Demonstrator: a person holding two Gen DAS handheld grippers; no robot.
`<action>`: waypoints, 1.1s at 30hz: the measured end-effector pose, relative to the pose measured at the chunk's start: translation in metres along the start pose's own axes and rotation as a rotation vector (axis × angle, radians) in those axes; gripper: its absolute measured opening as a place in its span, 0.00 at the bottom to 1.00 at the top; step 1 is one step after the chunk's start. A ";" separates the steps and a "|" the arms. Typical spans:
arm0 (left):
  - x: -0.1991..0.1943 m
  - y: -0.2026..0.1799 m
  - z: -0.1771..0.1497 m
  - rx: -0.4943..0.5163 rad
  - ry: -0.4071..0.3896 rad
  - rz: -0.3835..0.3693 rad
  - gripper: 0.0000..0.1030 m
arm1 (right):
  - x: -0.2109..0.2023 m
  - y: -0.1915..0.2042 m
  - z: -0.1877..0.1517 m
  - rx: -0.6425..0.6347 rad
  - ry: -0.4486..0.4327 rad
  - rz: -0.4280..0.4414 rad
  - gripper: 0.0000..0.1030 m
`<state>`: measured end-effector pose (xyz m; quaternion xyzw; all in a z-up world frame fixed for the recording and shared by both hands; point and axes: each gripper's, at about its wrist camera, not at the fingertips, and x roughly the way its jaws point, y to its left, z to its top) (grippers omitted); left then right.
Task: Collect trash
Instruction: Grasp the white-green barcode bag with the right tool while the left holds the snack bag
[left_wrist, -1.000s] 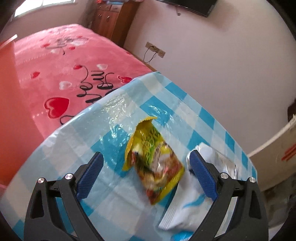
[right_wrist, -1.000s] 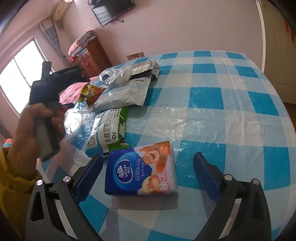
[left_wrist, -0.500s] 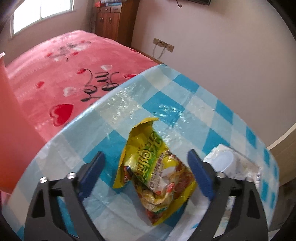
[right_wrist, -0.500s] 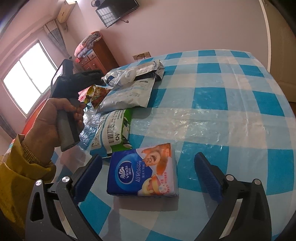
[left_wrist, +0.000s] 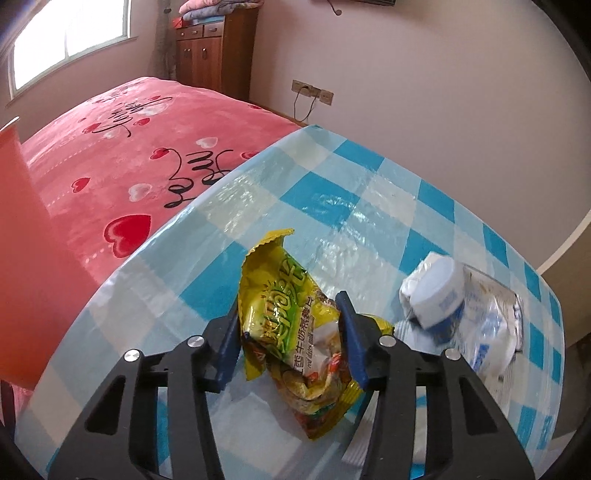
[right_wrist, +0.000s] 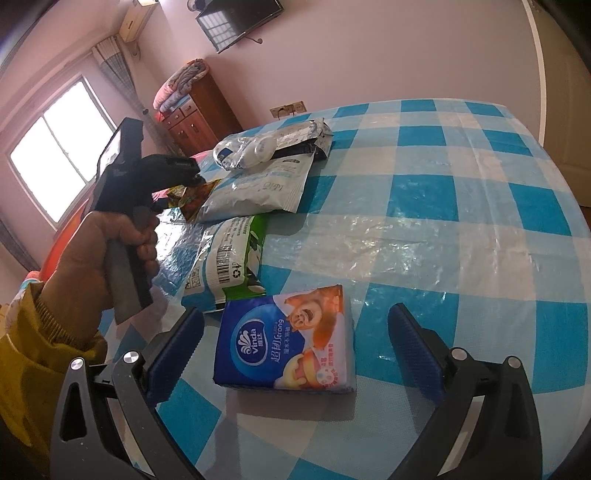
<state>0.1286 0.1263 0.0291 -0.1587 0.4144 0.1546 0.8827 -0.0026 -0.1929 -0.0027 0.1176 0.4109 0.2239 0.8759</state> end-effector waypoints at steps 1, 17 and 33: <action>-0.002 0.002 -0.002 0.002 0.002 -0.004 0.47 | 0.000 0.000 0.000 -0.001 0.001 -0.001 0.96; -0.048 0.030 -0.053 0.080 0.021 -0.095 0.46 | 0.001 0.007 -0.003 -0.050 0.021 -0.029 0.96; -0.084 0.064 -0.084 0.134 0.026 -0.189 0.45 | 0.022 0.073 0.026 -0.206 0.009 -0.110 0.95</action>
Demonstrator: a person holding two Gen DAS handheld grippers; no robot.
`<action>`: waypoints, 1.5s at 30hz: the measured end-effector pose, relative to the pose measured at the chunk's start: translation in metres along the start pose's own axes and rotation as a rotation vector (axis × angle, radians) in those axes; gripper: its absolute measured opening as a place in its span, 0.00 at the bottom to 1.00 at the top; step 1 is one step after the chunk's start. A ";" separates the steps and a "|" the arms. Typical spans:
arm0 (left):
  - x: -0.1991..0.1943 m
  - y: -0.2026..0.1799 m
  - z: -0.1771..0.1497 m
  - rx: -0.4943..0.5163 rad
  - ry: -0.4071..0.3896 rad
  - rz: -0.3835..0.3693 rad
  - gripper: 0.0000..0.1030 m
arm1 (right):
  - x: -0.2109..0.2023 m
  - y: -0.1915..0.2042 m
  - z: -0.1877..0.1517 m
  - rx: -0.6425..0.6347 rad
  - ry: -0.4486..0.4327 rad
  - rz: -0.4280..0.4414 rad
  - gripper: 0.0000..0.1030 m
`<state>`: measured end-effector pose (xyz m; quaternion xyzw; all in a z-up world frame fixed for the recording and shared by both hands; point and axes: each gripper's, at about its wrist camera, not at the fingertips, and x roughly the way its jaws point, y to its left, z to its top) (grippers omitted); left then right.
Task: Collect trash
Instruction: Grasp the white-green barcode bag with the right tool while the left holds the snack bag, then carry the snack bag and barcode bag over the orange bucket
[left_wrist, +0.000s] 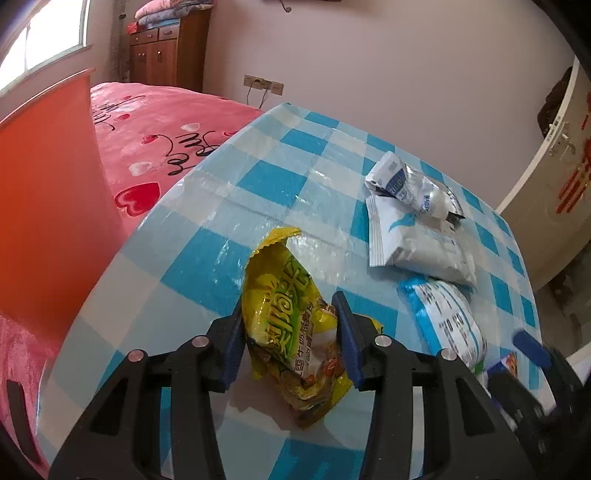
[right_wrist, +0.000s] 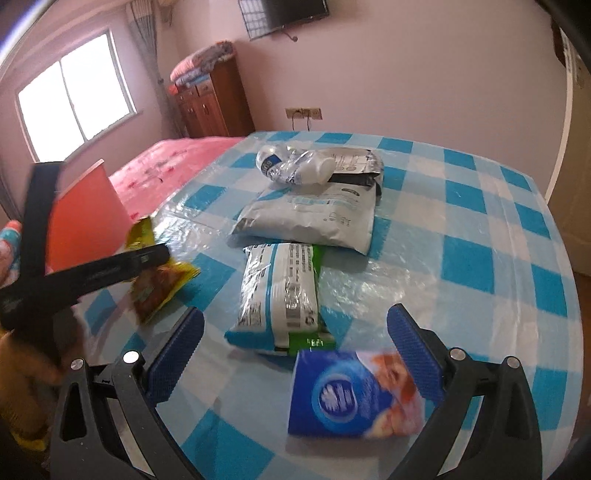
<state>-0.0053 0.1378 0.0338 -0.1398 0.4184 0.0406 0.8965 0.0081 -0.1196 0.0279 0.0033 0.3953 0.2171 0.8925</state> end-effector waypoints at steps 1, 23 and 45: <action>-0.001 0.001 -0.001 0.001 0.001 -0.005 0.45 | 0.005 0.001 0.002 0.000 0.011 -0.003 0.95; -0.014 0.016 -0.019 0.042 0.001 -0.116 0.44 | 0.049 0.015 0.011 -0.010 0.103 -0.077 0.57; -0.048 0.037 -0.022 0.071 -0.051 -0.174 0.44 | 0.007 0.046 0.003 0.006 0.016 -0.072 0.39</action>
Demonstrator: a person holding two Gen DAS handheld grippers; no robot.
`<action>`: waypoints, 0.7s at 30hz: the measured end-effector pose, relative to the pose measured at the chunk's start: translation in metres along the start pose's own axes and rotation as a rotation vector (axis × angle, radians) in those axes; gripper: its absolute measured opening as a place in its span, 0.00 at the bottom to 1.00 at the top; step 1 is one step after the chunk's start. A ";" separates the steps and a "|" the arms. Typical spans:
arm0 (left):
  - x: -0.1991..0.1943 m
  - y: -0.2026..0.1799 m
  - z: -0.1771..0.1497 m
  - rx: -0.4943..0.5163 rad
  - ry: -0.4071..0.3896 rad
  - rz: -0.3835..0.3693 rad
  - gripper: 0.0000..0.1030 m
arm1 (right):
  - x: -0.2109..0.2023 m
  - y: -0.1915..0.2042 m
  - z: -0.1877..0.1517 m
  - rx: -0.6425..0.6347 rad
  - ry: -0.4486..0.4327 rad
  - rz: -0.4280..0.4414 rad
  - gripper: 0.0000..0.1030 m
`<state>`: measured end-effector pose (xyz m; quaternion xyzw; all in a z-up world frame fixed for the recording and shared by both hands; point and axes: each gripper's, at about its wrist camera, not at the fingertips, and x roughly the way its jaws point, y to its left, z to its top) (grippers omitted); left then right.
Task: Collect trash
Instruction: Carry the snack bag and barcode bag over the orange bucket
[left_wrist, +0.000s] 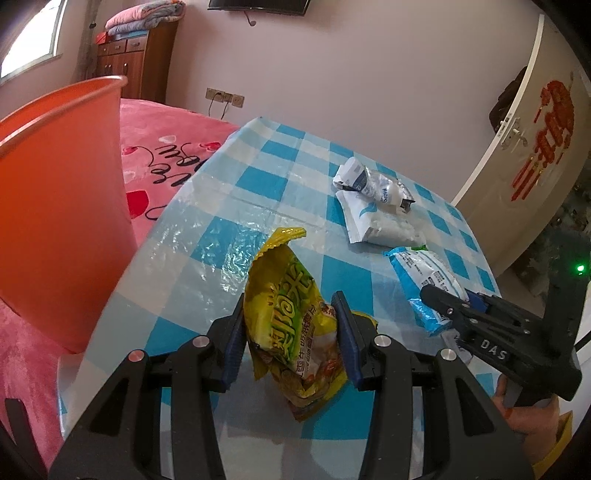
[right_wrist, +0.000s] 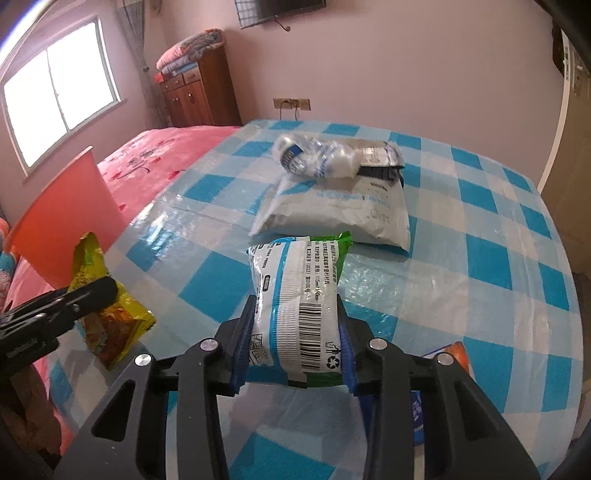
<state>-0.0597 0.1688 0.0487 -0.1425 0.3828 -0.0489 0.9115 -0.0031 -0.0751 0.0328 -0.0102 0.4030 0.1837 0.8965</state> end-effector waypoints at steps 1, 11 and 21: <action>-0.003 0.000 0.000 0.002 -0.004 -0.001 0.44 | -0.003 0.002 0.001 -0.001 -0.005 0.004 0.39; -0.045 0.008 0.018 -0.009 -0.099 -0.030 0.44 | -0.041 0.042 0.034 -0.023 -0.084 0.114 0.39; -0.118 0.066 0.061 -0.097 -0.287 0.071 0.44 | -0.060 0.118 0.094 -0.081 -0.137 0.313 0.39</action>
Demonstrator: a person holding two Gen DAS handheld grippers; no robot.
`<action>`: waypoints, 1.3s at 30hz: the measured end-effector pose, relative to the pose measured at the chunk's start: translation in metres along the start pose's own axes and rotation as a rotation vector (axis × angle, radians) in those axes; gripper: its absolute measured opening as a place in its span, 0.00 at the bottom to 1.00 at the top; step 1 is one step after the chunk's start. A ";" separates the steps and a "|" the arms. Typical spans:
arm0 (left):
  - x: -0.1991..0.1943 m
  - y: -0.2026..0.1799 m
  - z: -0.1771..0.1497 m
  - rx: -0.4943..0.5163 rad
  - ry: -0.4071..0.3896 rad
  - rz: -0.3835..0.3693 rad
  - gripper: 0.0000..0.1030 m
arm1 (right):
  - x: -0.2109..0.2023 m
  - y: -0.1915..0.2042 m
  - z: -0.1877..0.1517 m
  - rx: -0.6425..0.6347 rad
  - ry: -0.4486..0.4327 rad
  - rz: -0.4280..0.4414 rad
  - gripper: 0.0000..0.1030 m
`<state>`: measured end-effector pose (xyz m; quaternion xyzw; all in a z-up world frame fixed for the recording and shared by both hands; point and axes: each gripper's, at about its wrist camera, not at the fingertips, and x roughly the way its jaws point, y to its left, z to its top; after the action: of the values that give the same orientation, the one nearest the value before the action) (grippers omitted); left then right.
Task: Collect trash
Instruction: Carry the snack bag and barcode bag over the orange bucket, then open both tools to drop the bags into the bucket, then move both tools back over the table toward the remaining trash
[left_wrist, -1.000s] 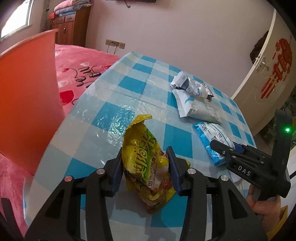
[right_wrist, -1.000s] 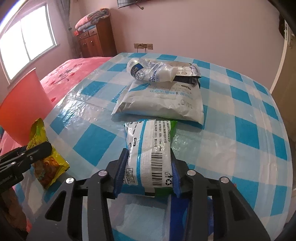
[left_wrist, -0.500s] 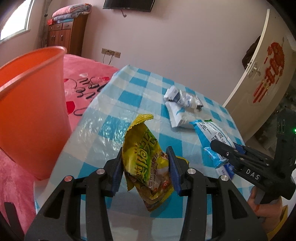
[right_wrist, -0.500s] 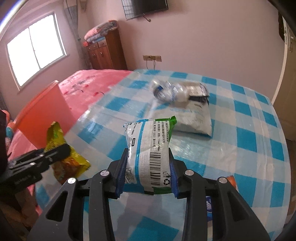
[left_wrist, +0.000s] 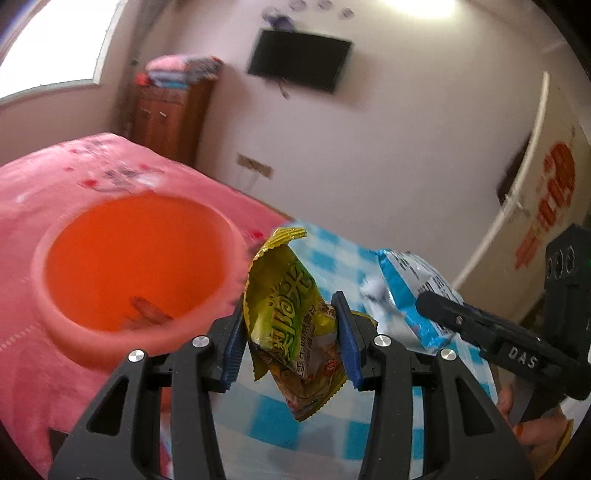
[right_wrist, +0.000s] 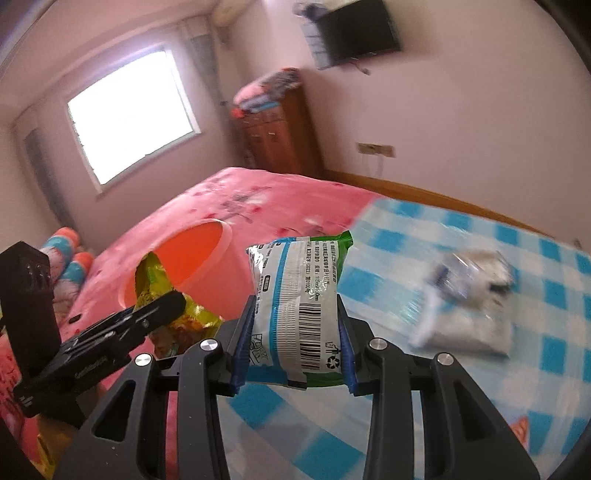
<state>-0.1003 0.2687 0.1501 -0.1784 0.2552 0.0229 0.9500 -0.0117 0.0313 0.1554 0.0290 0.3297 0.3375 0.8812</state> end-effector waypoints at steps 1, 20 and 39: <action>-0.004 0.008 0.006 -0.009 -0.017 0.021 0.44 | 0.005 0.012 0.008 -0.017 -0.002 0.024 0.39; 0.014 0.116 0.040 -0.141 -0.036 0.235 0.75 | 0.108 0.130 0.055 -0.196 0.012 0.172 0.62; -0.040 0.072 0.019 0.106 -0.177 0.187 0.88 | 0.067 0.087 -0.026 -0.069 -0.009 -0.017 0.87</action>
<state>-0.1360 0.3443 0.1620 -0.1009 0.1866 0.1137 0.9706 -0.0400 0.1347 0.1215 -0.0025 0.3141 0.3411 0.8860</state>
